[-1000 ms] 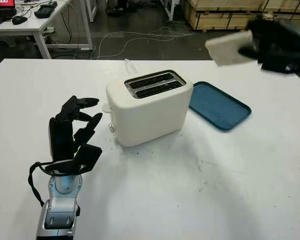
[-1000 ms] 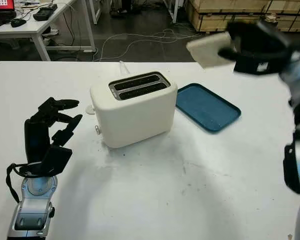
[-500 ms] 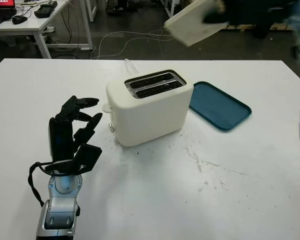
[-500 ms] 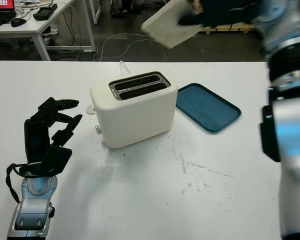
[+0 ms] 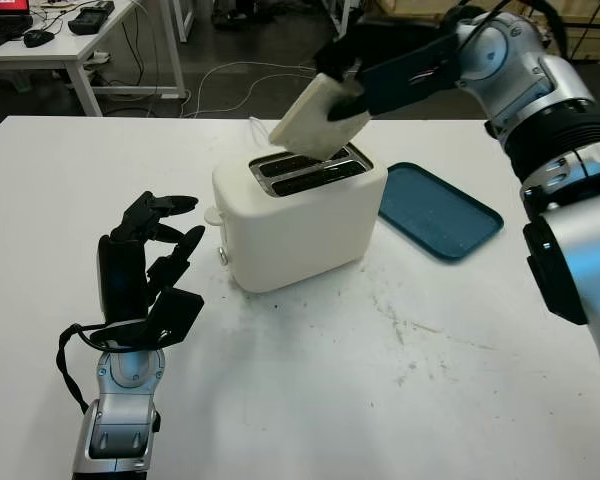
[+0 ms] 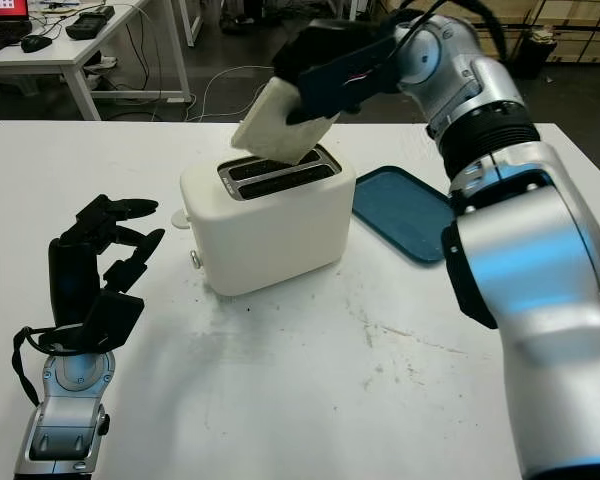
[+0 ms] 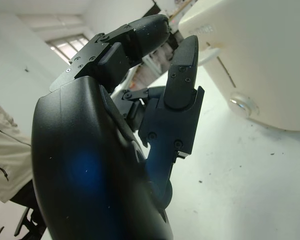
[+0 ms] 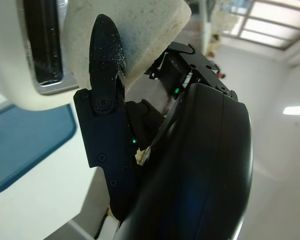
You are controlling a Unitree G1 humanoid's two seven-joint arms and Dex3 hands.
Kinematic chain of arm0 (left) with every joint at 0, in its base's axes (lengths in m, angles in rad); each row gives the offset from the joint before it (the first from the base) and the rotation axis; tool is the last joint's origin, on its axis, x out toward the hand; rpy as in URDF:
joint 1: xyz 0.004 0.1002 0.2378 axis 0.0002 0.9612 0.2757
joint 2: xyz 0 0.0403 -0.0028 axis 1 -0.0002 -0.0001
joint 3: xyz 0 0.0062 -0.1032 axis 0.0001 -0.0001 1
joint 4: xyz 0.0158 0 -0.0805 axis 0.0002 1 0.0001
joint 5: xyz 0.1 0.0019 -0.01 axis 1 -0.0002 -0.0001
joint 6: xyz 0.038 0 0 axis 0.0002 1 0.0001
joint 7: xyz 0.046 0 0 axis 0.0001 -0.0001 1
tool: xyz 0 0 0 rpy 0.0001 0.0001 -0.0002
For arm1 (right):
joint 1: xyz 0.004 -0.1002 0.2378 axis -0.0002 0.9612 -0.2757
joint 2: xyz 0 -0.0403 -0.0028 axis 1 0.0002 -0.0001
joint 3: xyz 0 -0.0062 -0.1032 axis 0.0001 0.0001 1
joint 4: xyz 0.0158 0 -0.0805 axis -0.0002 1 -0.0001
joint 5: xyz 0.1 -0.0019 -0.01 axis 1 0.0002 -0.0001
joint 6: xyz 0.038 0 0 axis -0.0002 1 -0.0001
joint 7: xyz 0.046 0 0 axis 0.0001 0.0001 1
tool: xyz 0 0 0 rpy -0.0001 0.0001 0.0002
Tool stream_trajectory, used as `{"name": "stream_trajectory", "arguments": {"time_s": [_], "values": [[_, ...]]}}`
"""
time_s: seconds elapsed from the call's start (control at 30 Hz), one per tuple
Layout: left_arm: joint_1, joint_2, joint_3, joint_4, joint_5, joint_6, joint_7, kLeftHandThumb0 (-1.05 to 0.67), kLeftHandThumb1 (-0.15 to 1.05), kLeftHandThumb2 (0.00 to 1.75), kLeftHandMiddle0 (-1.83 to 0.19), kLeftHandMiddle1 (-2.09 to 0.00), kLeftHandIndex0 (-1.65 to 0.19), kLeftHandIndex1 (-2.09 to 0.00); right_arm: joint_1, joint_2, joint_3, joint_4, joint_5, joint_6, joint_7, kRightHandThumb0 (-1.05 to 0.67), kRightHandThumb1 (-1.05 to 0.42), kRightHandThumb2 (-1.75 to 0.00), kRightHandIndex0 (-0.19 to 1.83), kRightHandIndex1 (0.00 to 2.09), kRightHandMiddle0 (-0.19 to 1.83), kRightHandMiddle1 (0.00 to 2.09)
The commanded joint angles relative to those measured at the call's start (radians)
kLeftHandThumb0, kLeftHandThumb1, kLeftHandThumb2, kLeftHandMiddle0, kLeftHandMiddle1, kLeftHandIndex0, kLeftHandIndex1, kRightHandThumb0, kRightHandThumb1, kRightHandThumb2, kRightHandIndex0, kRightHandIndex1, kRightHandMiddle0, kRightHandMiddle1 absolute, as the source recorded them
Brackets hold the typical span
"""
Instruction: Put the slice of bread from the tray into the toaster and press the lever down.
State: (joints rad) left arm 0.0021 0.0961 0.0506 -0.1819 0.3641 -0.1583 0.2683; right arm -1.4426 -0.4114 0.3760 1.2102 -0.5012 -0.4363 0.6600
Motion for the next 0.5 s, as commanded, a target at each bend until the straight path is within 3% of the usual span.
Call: {"name": "stream_trajectory", "arguments": {"time_s": [0.0,0.47], "values": [[0.004,0.001,-0.002,-0.001,0.018,-0.004,0.011,-0.3,0.92,0.12,-0.58,-1.39,-0.62,-0.81,-0.011,0.002,-0.001,-0.005,0.008,0.018,0.017,-0.54,-0.92,-0.36,1.07,1.75,0.86,1.75],[-0.002,-0.003,-0.004,0.007,0.006,-0.009,0.015,-0.32,0.92,0.11,-0.59,-1.39,-0.63,-0.8,-0.046,-0.029,-0.037,-0.024,0.032,0.025,0.074,-0.5,-0.92,-0.4,1.05,1.75,0.82,1.75]]}}
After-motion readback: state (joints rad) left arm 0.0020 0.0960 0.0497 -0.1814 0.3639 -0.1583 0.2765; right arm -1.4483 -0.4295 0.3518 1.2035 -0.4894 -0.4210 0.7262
